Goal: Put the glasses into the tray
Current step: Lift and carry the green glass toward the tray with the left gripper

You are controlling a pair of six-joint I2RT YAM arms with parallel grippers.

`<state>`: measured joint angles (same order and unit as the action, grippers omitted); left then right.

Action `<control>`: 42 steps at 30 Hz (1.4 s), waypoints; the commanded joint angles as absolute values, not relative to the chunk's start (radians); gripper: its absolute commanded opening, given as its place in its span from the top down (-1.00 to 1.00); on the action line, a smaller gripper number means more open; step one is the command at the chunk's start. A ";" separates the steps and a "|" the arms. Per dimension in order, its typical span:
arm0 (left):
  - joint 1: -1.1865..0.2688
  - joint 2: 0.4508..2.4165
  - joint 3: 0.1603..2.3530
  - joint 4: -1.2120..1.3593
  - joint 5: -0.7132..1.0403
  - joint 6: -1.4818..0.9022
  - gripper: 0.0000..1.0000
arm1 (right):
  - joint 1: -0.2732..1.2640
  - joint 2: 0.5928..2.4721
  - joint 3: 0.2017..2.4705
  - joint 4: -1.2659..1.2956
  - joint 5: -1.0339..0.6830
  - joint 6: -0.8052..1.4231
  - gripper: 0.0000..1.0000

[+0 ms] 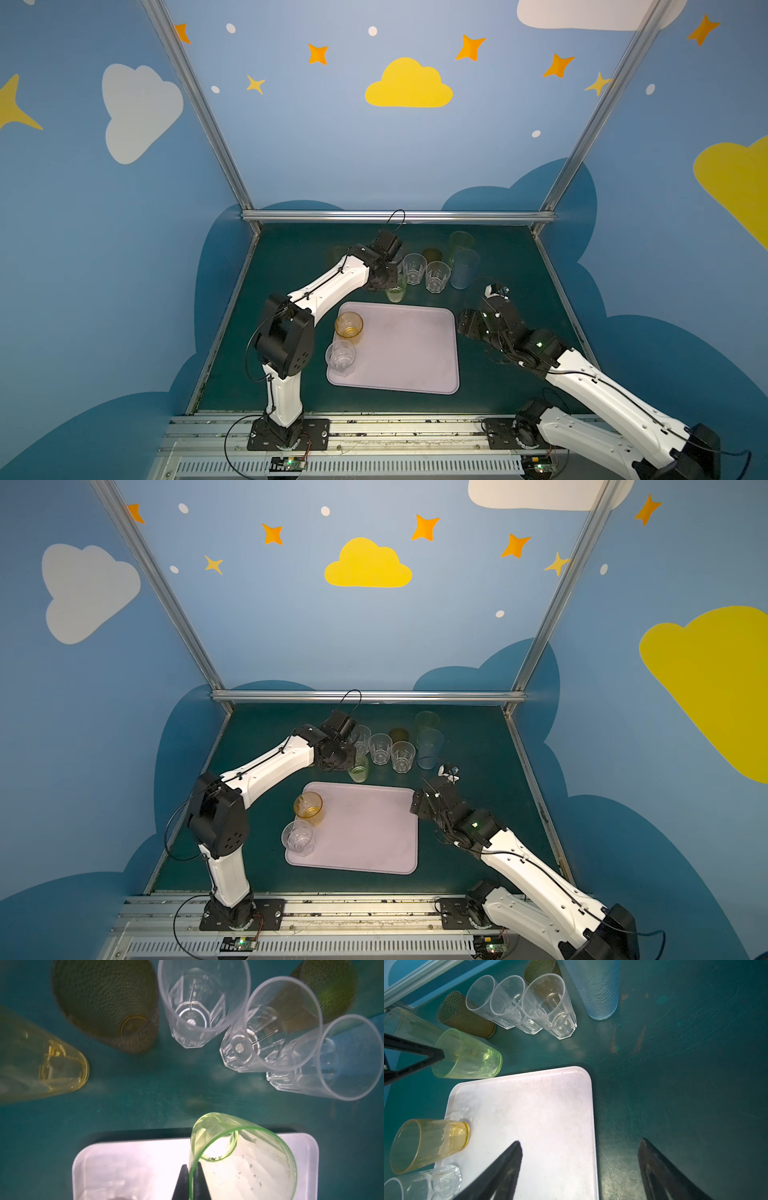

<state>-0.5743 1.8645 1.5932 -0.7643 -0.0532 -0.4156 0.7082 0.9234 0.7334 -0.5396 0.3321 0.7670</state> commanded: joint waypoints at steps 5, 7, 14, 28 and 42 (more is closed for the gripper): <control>-0.581 1.735 1.536 -0.805 -0.080 -0.429 0.92 | 0.704 0.918 0.735 -0.493 0.284 0.768 -0.73; -0.586 1.702 1.516 -0.810 -0.079 -0.431 0.92 | 0.704 0.916 0.729 -0.488 0.279 0.770 -0.73; -0.598 1.568 1.417 -0.815 -0.100 -0.439 0.92 | 0.704 0.930 0.752 -0.539 0.314 0.776 -0.74; -0.613 1.477 1.382 -0.846 -0.028 -0.450 0.92 | 0.704 1.022 0.806 -0.586 0.381 0.777 -0.73; -0.665 1.354 1.285 -0.956 -0.065 -0.467 0.92 | 0.704 0.993 0.798 -0.606 0.420 0.788 -0.73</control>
<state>-0.6563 1.3849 1.3094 -0.9020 -0.0433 -0.4511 0.7082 1.0130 0.7853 -0.5865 0.3866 0.7815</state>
